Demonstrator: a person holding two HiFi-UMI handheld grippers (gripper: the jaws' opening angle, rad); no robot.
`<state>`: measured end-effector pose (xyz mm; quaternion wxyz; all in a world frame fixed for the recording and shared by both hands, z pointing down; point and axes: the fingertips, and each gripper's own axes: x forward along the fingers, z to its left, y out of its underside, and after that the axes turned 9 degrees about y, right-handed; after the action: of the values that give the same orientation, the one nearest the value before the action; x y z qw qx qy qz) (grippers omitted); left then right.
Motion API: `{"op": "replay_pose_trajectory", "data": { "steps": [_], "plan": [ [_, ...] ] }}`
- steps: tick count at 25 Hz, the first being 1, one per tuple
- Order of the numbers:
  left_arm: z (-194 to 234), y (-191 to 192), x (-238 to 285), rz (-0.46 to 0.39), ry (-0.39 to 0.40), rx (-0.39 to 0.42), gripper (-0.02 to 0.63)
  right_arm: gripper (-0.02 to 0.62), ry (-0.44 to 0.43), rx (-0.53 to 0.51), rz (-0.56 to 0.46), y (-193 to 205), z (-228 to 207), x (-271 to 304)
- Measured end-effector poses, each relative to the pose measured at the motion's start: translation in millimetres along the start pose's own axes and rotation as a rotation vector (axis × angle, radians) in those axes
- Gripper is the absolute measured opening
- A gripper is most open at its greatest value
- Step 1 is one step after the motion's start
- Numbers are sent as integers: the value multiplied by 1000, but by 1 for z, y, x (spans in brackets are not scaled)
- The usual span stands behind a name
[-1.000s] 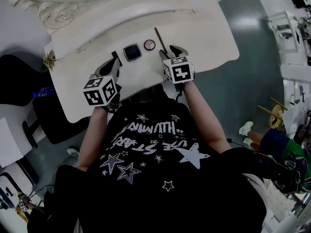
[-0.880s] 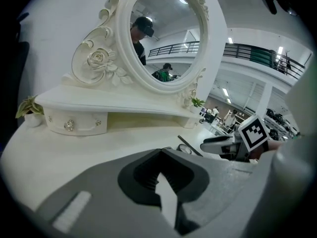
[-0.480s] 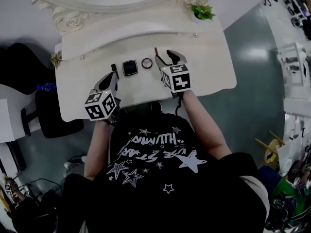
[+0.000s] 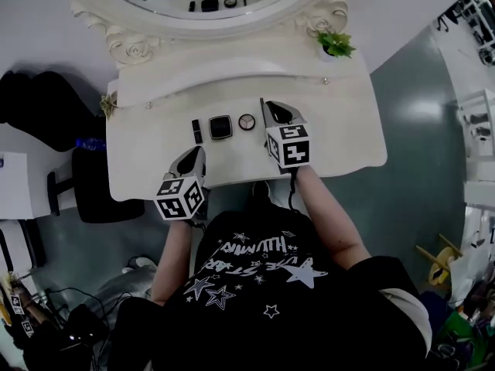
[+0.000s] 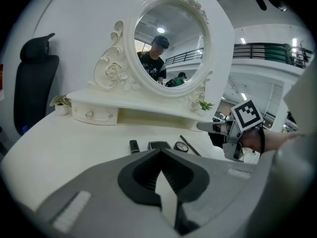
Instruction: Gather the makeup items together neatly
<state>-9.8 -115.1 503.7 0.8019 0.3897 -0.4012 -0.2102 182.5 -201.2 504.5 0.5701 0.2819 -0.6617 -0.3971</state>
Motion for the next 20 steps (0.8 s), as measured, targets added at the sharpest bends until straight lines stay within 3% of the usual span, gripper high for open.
{"op": "replay_pose_trajectory", "data": {
  "steps": [7,20],
  "plan": [
    [-7,9,-9,-11,42,2,2,29,29,23,-25,5,9,-21],
    [-23,44,-94,-32,55,45,2,28,83,-18,-30,41,52,-112]
  ]
}}
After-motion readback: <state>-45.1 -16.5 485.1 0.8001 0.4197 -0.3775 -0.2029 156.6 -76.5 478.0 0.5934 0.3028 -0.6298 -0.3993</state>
